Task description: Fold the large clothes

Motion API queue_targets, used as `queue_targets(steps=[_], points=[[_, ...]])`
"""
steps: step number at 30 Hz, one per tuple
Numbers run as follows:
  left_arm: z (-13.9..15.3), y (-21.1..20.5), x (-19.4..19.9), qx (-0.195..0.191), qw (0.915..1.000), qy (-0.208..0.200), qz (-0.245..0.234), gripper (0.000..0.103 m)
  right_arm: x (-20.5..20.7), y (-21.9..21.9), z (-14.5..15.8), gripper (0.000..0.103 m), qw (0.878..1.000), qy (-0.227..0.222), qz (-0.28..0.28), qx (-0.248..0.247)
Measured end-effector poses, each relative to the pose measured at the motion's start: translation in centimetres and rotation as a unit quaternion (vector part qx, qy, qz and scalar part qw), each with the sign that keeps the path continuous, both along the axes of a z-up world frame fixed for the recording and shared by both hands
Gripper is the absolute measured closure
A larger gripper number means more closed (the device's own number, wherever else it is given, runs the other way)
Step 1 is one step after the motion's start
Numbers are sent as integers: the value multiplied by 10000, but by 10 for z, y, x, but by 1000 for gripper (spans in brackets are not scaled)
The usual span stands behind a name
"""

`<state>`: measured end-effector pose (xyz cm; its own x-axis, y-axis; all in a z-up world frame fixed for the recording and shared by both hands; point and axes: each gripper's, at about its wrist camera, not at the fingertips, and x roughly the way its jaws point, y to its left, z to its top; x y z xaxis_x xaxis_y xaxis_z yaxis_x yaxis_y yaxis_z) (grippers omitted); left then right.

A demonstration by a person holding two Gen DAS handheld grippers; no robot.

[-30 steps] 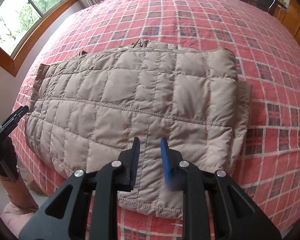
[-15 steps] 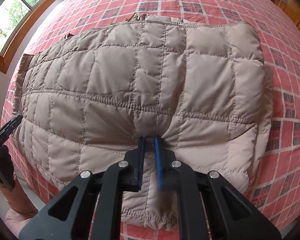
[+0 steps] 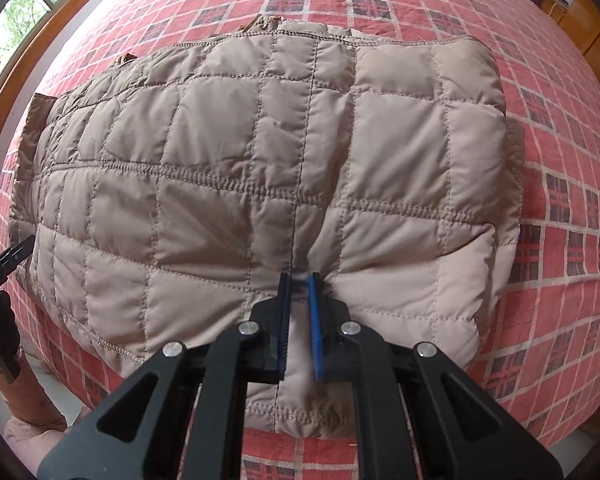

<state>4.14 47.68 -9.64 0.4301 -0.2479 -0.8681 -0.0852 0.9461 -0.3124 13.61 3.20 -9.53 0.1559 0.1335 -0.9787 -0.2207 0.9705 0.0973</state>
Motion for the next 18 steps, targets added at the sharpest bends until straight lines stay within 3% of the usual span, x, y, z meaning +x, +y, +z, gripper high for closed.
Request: queue_targets(steps=[1, 5, 8, 13, 18], points=[[-1, 0, -1, 26, 10000, -9, -6, 24, 0, -1, -2, 95, 10000, 9, -24, 17], [0, -5, 2, -237, 9996, 38, -120, 59, 3, -13, -16, 95, 9998, 65, -104, 131], [7, -7, 1, -418, 9990, 8, -129, 77, 5, -16, -16, 95, 9997, 80, -139, 168], [38, -6, -2, -733, 9968, -295, -122, 83, 7, -33, -5, 95, 9992, 125, -236, 291], [85, -36, -6, -683, 9923, -887, -531, 83, 3, -48, 6, 95, 9992, 72, -265, 293]])
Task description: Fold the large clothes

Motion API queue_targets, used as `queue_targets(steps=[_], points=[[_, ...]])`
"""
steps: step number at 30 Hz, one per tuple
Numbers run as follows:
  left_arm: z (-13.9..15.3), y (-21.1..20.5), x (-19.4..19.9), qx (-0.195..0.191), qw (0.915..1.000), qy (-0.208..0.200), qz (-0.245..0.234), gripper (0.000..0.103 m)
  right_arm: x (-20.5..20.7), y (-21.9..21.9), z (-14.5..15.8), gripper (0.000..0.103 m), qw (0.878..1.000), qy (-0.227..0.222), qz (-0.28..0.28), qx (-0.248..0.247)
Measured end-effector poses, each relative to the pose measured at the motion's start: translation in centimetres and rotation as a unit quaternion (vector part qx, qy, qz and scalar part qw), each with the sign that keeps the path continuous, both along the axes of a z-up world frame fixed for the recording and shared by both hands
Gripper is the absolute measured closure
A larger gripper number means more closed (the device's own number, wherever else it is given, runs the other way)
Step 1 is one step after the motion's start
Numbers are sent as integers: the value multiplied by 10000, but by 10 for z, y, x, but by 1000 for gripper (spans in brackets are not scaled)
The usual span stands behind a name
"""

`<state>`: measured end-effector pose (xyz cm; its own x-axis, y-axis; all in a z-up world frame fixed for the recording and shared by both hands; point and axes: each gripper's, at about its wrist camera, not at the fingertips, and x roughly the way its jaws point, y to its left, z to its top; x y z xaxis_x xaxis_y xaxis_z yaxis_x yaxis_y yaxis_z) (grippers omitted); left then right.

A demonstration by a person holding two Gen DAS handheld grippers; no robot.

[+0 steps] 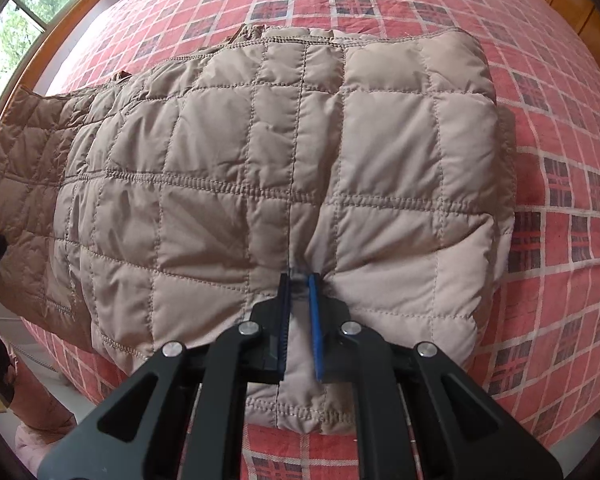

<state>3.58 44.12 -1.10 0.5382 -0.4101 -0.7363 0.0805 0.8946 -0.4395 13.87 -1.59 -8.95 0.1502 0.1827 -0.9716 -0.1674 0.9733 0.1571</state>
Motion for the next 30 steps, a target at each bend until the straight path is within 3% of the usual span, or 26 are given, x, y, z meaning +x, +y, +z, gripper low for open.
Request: queue_targets(steps=[4, 7, 13, 17, 22, 27, 30], points=[[32, -44, 1, 159, 9971, -463, -590, 83, -6, -4, 7, 95, 9999, -25, -117, 36], [37, -77, 10, 373, 9933, -548, -949, 83, -8, -10, 11, 95, 9998, -39, -181, 86], [4, -128, 39, 852, 9860, -106, -1431, 81, -7, -15, 9, 95, 9997, -20, -241, 100], [-29, -146, 59, 914, 9837, 275, -1524, 79, -5, -11, 8, 95, 9997, 1, -228, 98], [-52, -163, 66, 1126, 9800, 326, -1611, 79, 0, 2, 2, 95, 9997, -1, -243, 59], [-56, -184, 59, 1515, 9750, 113, -1620, 77, 0, 3, 0, 95, 9996, 15, -267, 72], [-52, -180, 59, 1313, 9776, 112, -1639, 72, 0, 0, 1, 95, 9996, 22, -264, 85]])
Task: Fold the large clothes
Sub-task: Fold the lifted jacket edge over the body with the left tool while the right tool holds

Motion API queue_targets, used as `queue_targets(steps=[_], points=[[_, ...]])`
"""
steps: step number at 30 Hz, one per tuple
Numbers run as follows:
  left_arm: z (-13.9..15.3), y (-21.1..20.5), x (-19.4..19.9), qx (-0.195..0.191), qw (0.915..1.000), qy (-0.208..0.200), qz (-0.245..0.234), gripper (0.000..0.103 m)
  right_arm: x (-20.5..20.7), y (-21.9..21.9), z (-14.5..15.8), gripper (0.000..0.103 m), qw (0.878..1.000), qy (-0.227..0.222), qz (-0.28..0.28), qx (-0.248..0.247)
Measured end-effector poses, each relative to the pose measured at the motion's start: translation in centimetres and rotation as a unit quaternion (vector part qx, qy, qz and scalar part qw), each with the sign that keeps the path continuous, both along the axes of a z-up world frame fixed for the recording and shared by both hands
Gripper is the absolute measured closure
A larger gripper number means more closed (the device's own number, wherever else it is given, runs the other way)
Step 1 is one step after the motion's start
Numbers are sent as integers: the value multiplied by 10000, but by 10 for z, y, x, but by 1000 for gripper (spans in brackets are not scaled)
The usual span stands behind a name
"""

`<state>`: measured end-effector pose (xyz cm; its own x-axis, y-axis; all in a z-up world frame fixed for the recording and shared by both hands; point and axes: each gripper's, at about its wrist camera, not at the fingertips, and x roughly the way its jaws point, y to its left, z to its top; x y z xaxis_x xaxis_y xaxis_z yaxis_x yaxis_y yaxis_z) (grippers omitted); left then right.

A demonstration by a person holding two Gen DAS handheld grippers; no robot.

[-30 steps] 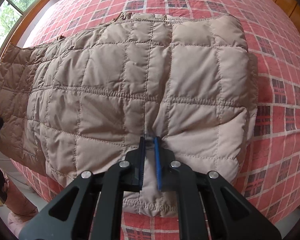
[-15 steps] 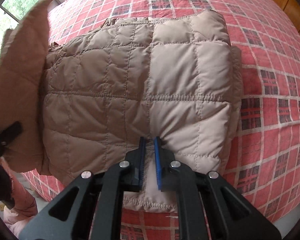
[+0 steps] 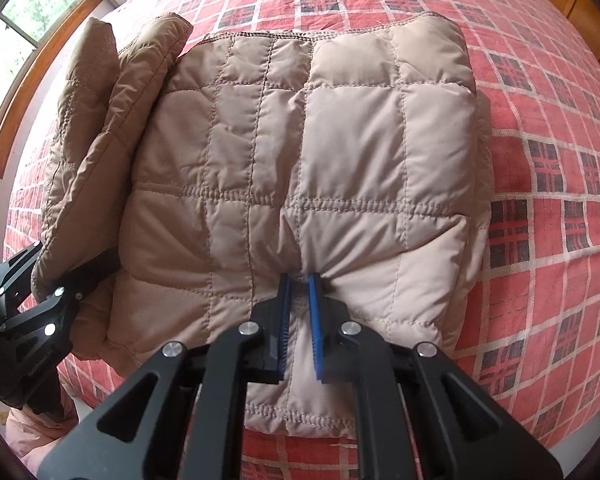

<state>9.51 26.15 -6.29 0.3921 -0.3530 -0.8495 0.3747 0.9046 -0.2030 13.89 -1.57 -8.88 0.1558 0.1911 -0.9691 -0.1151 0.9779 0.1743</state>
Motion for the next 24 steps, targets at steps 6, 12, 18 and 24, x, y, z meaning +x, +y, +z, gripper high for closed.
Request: queue_targets(steps=[6, 12, 18, 24], points=[[29, 33, 1, -1263, 9908, 392, -286, 51, 2, -5, 0, 95, 10000, 15, 19, 46], [59, 103, 0, -2638, 9632, 508, 7, 50, 2, -4, 0, 95, 10000, 21, 38, 45], [55, 175, -2, -2111, 9687, 61, 1303, 50, 5, 0, 7, 92, 10000, 22, 43, 4], [15, 187, 6, -1481, 9756, 573, 1519, 51, 7, 19, 38, 88, 9994, -101, 238, 246]])
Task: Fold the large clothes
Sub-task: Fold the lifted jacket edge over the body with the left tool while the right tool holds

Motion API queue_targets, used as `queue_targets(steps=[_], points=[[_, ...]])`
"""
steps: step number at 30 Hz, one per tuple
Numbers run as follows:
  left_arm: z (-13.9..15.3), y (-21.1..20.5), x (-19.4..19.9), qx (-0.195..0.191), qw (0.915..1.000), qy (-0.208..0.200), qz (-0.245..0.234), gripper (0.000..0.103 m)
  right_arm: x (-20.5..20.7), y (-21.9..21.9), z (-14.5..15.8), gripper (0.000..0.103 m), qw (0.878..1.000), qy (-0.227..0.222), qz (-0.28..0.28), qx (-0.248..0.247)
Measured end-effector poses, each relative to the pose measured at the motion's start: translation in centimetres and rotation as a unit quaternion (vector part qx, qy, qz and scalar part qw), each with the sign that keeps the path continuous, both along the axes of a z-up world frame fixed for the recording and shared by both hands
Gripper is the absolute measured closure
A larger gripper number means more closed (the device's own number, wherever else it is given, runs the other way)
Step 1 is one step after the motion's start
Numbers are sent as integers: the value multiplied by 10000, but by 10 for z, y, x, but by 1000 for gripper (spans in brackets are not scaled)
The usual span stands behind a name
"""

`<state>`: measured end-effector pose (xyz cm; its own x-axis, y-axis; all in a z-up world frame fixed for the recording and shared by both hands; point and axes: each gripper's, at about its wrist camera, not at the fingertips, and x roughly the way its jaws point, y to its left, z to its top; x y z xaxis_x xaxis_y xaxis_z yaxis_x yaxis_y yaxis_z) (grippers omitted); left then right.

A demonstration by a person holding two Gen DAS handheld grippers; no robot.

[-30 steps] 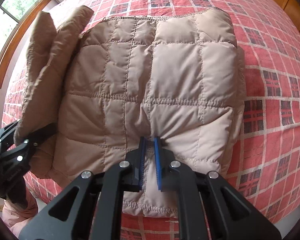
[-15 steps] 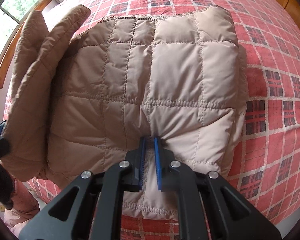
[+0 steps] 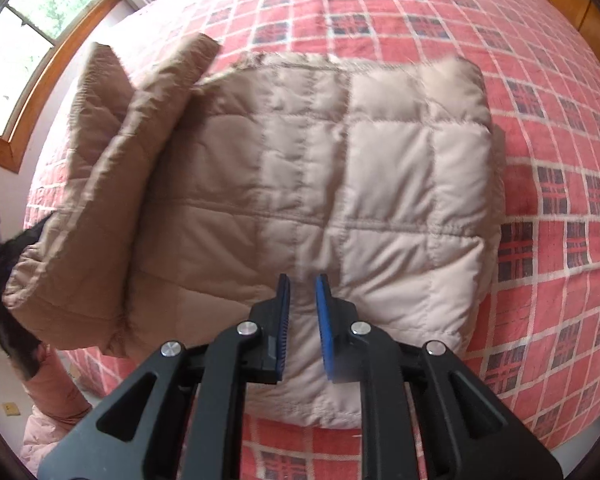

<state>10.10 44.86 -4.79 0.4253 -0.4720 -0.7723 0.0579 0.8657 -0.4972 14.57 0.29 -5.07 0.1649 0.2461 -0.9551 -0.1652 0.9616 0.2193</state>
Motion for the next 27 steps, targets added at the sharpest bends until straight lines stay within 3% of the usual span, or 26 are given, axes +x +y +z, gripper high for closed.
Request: queue_targets(steps=[6, 9, 10, 12, 16, 21, 23, 27], points=[[-5, -43, 0, 844, 9962, -86, -199, 51, 9, 30, 44, 69, 9994, -174, 200, 237], [-17, -67, 2, 962, 9948, 3, -330, 54, 16, 44, 55, 46, 9985, -153, 271, 459], [-16, -75, 1, 1102, 9933, -35, -343, 54, 18, 48, 54, 45, 9981, -94, 317, 523], [-17, -86, -2, 1357, 9899, -133, -390, 54, 27, 56, 47, 45, 9964, 192, 357, 739], [-24, -95, -6, 1509, 9877, -193, -369, 54, 38, 68, 25, 45, 9941, 576, 361, 851], [-27, -100, -10, 1579, 9864, -287, -344, 54, 56, 81, 14, 45, 9948, 639, 277, 738], [-25, -104, -9, 1598, 9860, -315, -352, 54, 59, 89, 5, 50, 9946, 717, 251, 713], [-25, -105, -4, 1603, 9858, -333, -373, 54, 65, 96, -11, 71, 9943, 731, 301, 712]])
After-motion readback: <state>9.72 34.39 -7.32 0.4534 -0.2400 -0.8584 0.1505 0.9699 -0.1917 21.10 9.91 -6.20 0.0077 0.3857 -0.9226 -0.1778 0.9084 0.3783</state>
